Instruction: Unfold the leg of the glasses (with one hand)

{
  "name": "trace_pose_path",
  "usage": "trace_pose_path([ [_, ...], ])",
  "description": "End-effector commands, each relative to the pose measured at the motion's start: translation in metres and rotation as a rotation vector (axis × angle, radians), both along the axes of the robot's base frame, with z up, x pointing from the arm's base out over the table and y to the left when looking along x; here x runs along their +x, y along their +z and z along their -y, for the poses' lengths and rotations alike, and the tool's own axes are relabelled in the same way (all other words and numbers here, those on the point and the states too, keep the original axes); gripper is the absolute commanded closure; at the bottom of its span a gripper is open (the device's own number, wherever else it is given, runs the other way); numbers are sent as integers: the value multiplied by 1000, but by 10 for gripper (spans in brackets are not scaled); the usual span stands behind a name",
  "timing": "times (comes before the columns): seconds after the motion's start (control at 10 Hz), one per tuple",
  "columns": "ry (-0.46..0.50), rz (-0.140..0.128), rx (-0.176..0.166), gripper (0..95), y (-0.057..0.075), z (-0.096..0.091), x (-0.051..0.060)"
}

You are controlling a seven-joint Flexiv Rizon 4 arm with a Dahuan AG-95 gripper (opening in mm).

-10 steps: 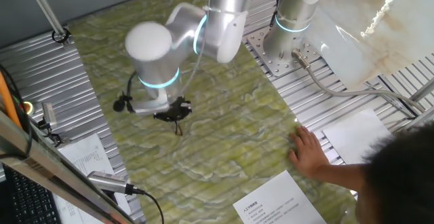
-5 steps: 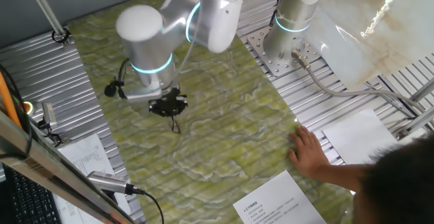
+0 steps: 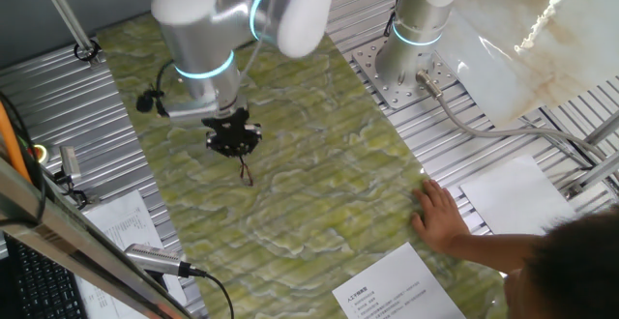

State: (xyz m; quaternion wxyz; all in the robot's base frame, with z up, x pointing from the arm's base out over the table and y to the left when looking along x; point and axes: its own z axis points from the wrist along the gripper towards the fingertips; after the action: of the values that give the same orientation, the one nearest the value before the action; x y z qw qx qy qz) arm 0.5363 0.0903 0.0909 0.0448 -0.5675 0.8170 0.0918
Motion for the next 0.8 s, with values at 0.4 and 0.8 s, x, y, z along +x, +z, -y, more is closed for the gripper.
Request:
trace_pose_path([
  [0.4,-7,7,63,950,10,12,2],
  [0.8,-11,17,125,950,20,22,3],
])
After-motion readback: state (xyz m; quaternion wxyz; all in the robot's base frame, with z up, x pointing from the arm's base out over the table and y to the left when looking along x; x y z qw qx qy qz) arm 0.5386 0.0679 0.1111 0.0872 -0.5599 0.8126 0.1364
